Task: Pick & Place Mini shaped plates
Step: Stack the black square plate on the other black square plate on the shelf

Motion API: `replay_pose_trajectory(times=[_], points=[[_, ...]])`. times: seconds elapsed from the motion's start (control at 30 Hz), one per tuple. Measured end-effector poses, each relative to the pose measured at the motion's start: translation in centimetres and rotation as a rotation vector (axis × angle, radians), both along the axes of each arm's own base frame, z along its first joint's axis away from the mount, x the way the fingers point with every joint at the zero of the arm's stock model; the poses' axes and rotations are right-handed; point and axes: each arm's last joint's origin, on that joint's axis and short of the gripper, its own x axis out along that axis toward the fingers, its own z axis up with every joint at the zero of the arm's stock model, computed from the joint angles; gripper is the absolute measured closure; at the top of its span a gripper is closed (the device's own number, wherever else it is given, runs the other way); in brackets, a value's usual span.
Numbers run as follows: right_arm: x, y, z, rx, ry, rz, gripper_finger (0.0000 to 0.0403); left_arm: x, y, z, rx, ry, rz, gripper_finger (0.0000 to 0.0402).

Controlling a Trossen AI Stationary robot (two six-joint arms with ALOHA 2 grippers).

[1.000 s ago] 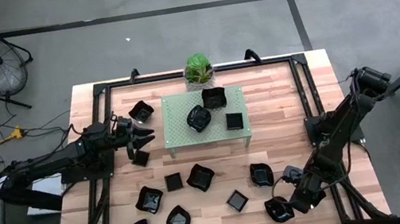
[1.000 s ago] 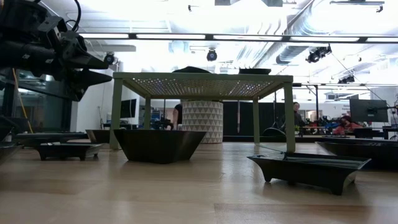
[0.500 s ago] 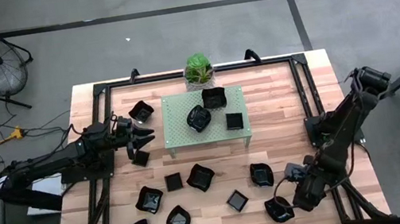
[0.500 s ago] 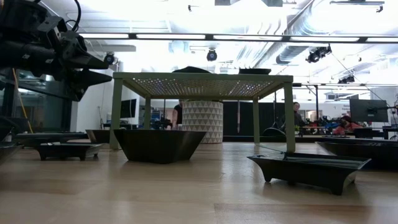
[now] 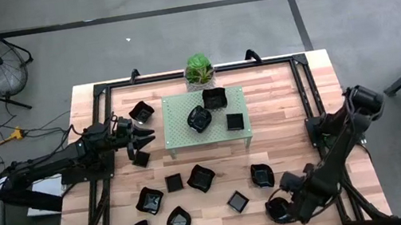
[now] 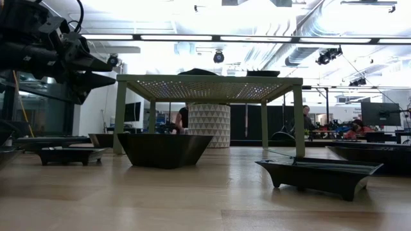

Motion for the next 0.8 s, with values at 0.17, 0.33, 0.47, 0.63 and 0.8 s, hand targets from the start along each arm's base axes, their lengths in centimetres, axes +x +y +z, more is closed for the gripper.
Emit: replay_pose_trajectory(times=[0.17,0.33,0.47,0.63,0.8], points=[[0.8,1.0,-0.6,-0.011,0.02,-0.055,0.0295,0.0,0.0,0.0,0.0,0.0,0.0,0.0245],[1.0,1.2,-1.6,-0.02,0.073,-0.08,0.0295,0.0,0.0,0.0,0.0,0.0,0.0,0.0245],[1.1,1.1,-1.7,-0.034,0.092,-0.099,0.0295,0.0,0.0,0.0,-0.001,0.0,-0.001,0.0245],[1.0,0.8,-1.7,-0.062,0.098,-0.106,0.0295,0.0,0.0,0.0,-0.001,0.0,-0.001,0.0245],[1.2,0.7,-1.8,-0.066,0.087,-0.107,0.0295,0.0,0.0,0.0,-0.001,0.0,-0.001,0.0245]])
